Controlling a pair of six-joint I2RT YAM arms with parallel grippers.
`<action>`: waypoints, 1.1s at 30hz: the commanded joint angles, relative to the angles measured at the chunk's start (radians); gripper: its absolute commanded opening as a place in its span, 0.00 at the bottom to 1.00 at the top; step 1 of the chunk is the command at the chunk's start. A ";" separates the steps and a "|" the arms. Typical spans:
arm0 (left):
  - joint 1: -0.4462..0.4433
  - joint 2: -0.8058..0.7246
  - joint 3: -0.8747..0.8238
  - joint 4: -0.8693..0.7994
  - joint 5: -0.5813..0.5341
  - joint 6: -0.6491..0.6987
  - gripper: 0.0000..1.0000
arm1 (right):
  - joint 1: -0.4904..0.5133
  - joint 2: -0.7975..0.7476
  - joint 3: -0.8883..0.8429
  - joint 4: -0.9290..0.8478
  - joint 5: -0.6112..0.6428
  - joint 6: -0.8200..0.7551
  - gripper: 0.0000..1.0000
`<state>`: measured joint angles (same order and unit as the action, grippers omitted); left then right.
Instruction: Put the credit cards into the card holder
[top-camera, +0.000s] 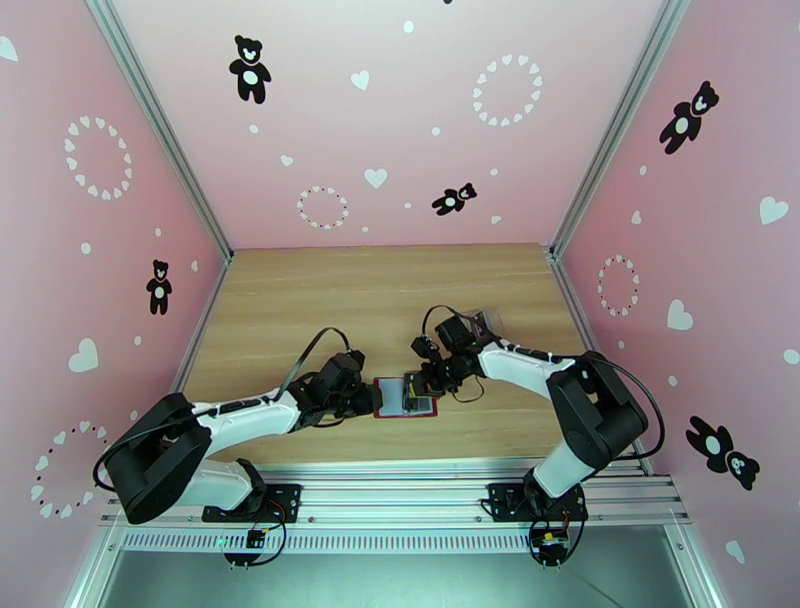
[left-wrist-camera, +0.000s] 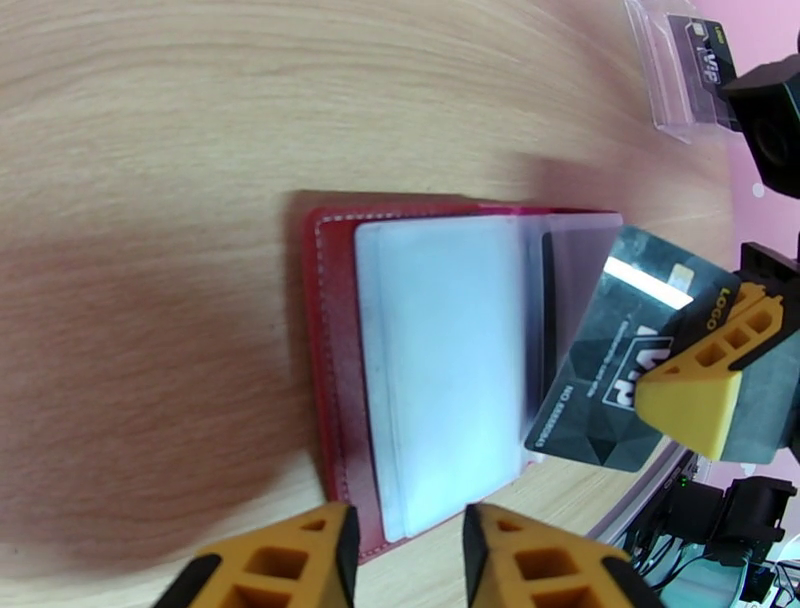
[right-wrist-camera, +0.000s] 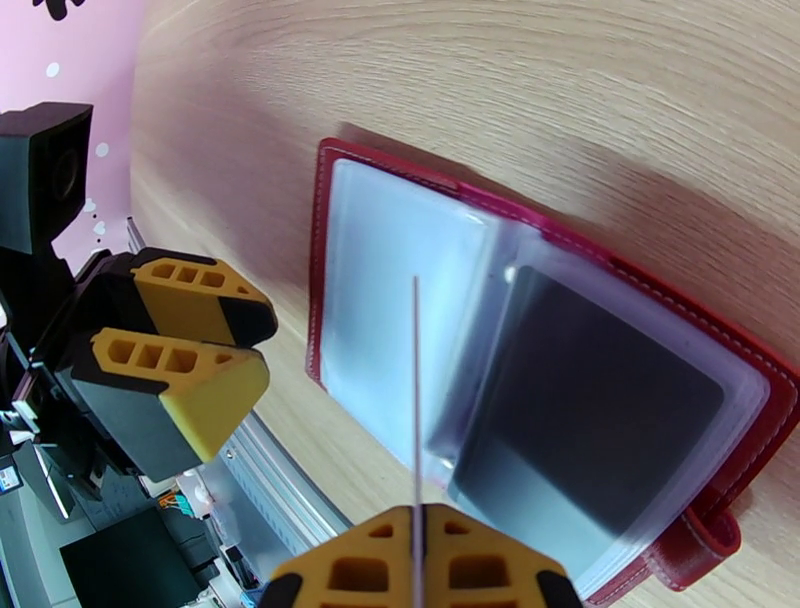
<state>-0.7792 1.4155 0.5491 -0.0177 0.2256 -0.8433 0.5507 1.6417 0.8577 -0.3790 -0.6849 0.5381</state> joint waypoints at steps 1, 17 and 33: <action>0.008 0.030 0.028 0.018 0.023 -0.003 0.34 | 0.004 0.010 0.009 -0.030 0.026 -0.016 0.00; 0.008 0.099 0.029 0.018 0.020 -0.015 0.33 | 0.003 0.070 0.001 0.042 -0.044 0.025 0.00; 0.008 0.099 0.014 0.010 -0.001 -0.020 0.30 | 0.000 0.084 -0.041 0.097 -0.045 0.089 0.00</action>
<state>-0.7746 1.5021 0.5678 0.0124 0.2291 -0.8513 0.5503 1.7046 0.8391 -0.2878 -0.7502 0.6106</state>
